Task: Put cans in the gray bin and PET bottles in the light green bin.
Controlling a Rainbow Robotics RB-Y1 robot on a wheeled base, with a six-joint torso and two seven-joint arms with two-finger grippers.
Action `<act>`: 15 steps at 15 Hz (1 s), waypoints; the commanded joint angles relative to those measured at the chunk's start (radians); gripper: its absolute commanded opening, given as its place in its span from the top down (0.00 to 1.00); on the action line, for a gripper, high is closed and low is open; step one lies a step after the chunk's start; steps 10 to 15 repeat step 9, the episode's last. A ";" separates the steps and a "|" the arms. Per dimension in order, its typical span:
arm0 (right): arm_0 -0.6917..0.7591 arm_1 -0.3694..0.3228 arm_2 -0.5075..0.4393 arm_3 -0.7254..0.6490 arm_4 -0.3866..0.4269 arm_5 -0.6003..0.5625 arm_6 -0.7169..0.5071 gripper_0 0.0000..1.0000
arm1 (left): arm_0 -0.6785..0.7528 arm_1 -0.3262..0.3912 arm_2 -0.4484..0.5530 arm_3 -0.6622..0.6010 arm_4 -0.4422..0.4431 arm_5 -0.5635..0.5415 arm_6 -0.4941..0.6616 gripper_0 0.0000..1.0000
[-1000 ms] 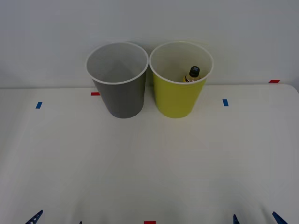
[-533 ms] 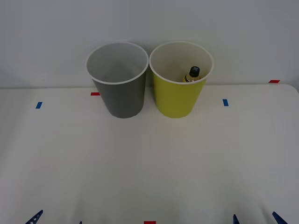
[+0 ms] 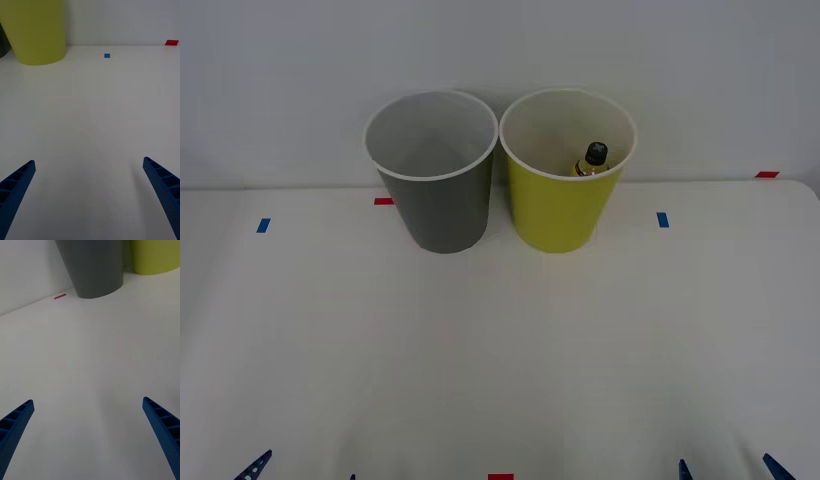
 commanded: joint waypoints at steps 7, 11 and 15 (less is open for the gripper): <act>0.000 0.000 0.000 0.000 0.000 0.000 0.000 0.00 | 0.000 0.000 0.000 0.000 0.000 0.000 0.000 0.00; 0.000 0.000 0.000 0.000 0.000 0.000 0.000 0.00 | 0.000 0.000 0.000 0.000 0.000 0.000 0.000 0.00; 0.000 0.000 0.000 0.000 0.000 0.000 0.000 0.00 | 0.000 0.000 0.000 0.000 0.000 0.000 0.000 0.00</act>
